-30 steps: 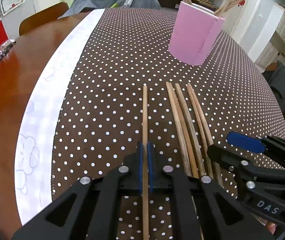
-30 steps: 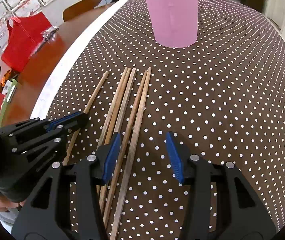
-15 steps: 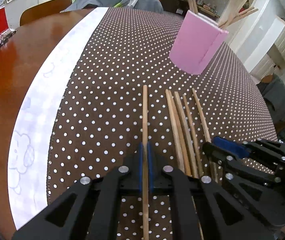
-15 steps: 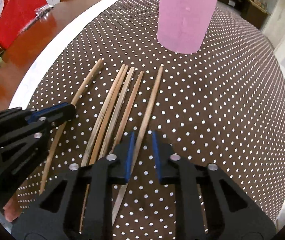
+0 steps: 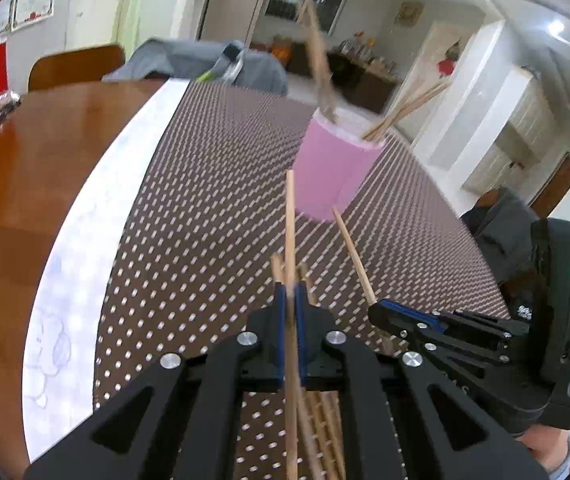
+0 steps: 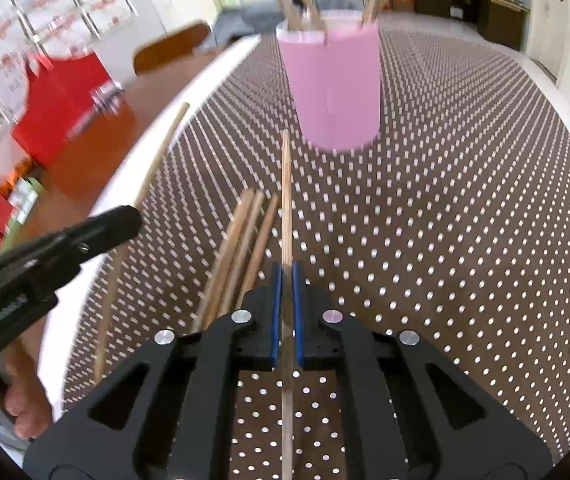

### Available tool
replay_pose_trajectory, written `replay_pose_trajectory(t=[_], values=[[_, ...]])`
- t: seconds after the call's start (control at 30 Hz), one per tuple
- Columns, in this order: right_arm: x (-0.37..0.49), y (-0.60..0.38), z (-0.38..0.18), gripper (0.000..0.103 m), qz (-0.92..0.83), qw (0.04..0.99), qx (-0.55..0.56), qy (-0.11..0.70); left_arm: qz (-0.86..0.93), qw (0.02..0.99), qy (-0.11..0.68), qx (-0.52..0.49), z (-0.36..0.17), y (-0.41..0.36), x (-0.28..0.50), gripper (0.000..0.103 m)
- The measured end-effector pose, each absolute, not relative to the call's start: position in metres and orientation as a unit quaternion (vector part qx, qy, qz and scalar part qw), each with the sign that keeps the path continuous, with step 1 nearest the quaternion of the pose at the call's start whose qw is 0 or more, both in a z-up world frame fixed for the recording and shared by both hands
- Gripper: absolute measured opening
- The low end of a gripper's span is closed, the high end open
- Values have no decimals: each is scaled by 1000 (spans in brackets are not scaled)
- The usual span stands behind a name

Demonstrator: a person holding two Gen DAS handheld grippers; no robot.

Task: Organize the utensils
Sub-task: 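Lift both held chopsticks upright above the pink cup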

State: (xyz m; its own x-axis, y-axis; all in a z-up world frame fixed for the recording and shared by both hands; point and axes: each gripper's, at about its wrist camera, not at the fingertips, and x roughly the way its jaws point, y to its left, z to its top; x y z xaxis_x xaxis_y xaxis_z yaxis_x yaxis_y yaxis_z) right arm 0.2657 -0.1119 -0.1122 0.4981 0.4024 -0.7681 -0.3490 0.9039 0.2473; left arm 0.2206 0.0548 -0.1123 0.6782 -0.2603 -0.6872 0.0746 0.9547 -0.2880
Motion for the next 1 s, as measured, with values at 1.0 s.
replay_pose_trajectory(t=[1.0], values=[[299, -181, 29, 6, 203, 965, 114, 118, -120, 984, -8, -130, -17, 9, 304, 5]])
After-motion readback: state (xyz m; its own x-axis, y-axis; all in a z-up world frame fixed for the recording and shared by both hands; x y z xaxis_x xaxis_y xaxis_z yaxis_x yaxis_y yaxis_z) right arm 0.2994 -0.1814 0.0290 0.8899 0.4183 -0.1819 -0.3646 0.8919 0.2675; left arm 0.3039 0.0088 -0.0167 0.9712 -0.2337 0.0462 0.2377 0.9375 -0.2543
